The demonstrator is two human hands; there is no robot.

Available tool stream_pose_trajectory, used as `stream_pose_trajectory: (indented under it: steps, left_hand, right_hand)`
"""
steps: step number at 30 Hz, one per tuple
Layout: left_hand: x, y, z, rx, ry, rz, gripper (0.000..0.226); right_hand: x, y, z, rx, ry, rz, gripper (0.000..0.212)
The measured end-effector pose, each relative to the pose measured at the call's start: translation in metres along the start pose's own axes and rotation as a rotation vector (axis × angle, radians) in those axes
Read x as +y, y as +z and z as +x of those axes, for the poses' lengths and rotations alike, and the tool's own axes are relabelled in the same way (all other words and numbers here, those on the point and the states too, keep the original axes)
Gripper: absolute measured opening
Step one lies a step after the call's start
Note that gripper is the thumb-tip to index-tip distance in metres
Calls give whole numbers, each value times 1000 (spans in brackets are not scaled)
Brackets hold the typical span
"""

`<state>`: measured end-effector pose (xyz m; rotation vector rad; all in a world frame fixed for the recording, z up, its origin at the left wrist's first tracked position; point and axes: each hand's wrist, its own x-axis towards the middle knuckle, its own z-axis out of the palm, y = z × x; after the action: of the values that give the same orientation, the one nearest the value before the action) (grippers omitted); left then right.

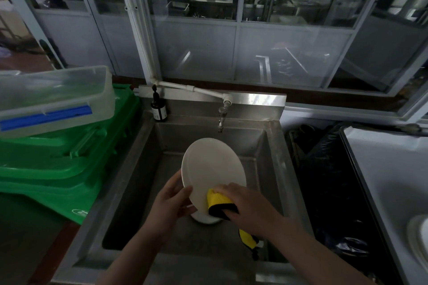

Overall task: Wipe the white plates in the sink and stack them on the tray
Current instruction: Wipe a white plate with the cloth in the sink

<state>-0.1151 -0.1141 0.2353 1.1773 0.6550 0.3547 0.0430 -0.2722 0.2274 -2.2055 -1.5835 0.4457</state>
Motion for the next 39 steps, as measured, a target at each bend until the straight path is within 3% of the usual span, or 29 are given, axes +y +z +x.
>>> stream_pose_trajectory:
  steps: [6, 13, 23, 34, 39]
  left_hand:
    - [0, 2, 1, 26, -30, 13, 46]
    - [2, 7, -2, 25, -46, 24, 43]
    - [4, 16, -7, -54, -59, 82, 43]
    - [12, 19, -14, -204, -87, 119, 40]
    - [11, 23, -16, -208, -95, 133, 40]
  right_hand:
    - [0, -3, -11, -106, -57, -22, 57]
    - [-1, -4, -10, -95, -47, 8, 55]
    - [-10, -13, 4, 49, -28, -76, 50]
    - [-9, -27, 16, 260, 87, 6, 48]
    - [-4, -36, 23, 345, 114, 96, 38]
